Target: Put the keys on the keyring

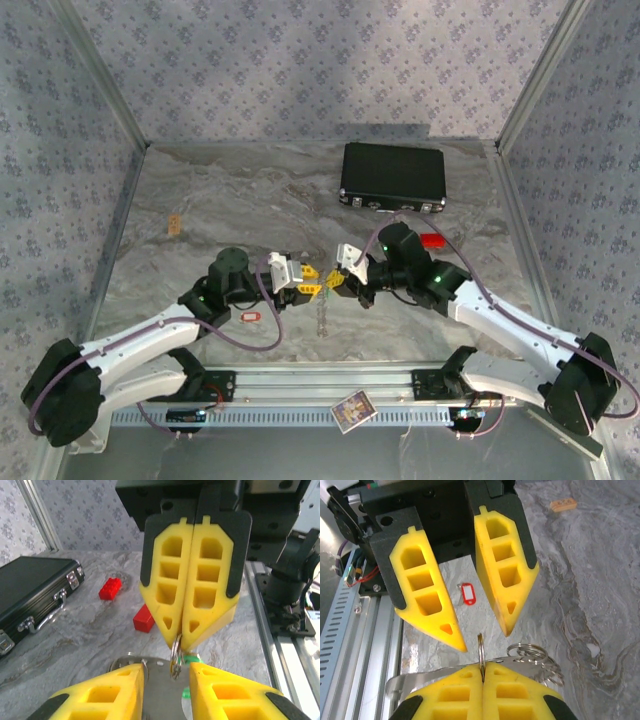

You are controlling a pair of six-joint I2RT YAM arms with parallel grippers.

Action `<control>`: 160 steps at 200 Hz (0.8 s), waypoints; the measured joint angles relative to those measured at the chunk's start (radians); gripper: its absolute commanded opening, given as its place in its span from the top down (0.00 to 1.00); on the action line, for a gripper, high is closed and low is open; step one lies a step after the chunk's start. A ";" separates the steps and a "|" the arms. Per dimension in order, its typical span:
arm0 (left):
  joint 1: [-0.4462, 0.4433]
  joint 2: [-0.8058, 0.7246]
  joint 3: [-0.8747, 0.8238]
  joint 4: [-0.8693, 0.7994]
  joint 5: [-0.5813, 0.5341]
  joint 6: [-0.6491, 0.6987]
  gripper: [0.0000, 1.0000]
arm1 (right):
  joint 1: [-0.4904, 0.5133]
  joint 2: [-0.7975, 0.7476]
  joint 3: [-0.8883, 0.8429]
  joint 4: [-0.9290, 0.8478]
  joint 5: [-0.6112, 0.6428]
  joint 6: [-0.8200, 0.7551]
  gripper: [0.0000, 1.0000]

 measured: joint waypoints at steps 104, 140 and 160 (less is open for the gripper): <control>0.000 0.013 0.089 -0.169 -0.001 0.090 0.82 | 0.072 0.119 0.206 -0.247 0.114 -0.153 1.00; 0.000 0.017 0.093 -0.190 0.011 0.106 0.98 | 0.077 0.132 0.221 -0.265 0.133 -0.169 1.00; 0.000 0.017 0.093 -0.193 0.016 0.111 1.00 | 0.077 0.132 0.221 -0.267 0.137 -0.174 0.89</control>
